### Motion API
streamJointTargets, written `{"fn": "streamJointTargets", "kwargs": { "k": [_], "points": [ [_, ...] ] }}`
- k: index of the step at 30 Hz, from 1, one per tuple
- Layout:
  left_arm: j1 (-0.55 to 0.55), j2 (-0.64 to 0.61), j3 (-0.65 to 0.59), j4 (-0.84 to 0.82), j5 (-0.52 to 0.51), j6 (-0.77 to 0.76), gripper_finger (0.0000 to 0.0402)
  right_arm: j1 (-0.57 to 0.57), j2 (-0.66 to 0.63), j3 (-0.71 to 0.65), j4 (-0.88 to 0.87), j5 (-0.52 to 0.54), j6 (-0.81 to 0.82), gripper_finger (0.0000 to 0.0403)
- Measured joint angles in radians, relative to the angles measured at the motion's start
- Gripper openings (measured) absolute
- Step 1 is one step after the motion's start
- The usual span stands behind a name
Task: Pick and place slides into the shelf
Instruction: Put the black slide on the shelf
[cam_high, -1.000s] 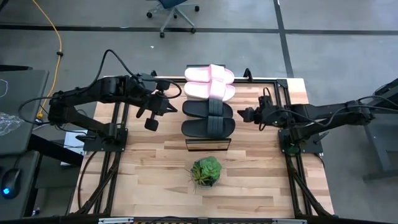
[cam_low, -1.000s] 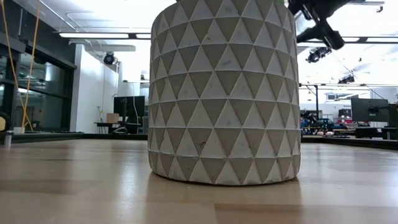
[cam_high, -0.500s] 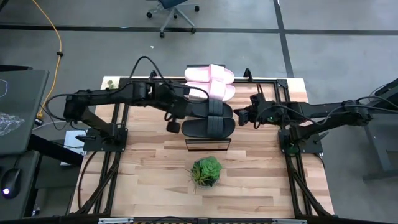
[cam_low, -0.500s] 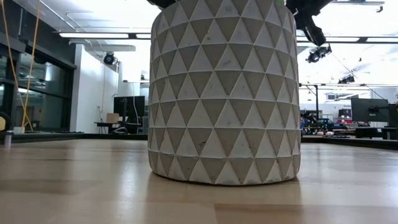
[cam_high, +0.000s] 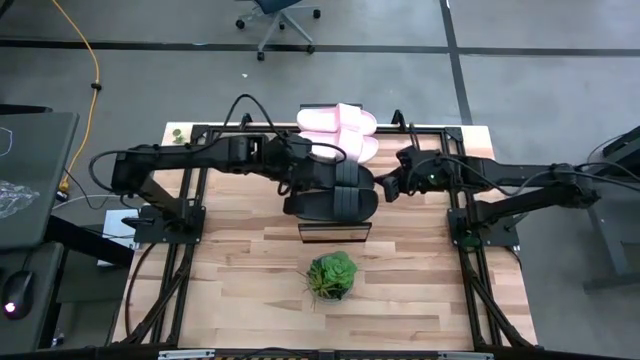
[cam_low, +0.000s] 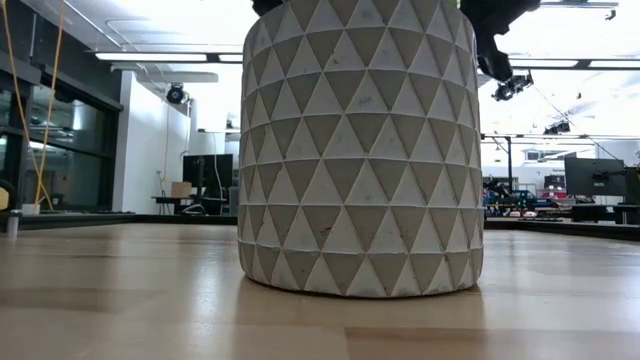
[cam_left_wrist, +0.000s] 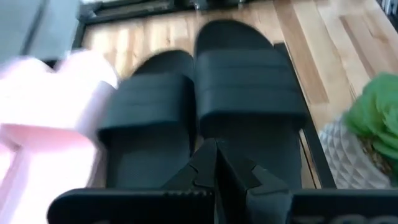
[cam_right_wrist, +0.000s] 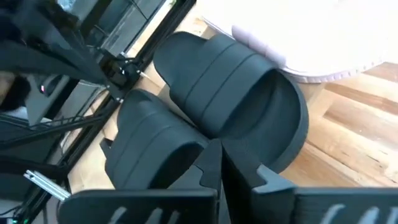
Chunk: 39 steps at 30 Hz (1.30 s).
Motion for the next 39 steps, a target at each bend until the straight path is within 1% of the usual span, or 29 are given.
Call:
{"fn": "streamJointTargets", "kwargs": {
  "k": [6, 9, 11, 15, 20, 39],
  "points": [
    [0.0, 0.02, -0.002, 0.004, 0.009, 0.0, 0.0, -0.044, 0.024, 0.0, 0.029, -0.031, 0.017, 0.0],
    [0.0, 0.031, -0.001, 0.025, 0.007, 0.0, 0.0, -0.062, 0.053, 0.0, 0.019, -0.07, 0.016, 0.0],
    [0.0, 0.034, -0.002, 0.014, 0.012, 0.0, 0.0, -0.066, 0.075, -0.001, 0.021, -0.094, 0.016, 0.0],
    [0.0, 0.033, -0.002, 0.017, 0.011, 0.001, 0.0, -0.053, 0.096, -0.001, 0.035, -0.099, 0.017, 0.0],
    [0.0, 0.033, -0.002, 0.016, 0.014, 0.002, 0.0, -0.052, 0.111, -0.001, 0.005, -0.163, 0.041, 0.0],
    [0.0, 0.033, -0.002, -0.01, 0.009, 0.033, 0.0, -0.047, 0.115, -0.001, -0.001, -0.176, 0.054, 0.0]
  ]
}}
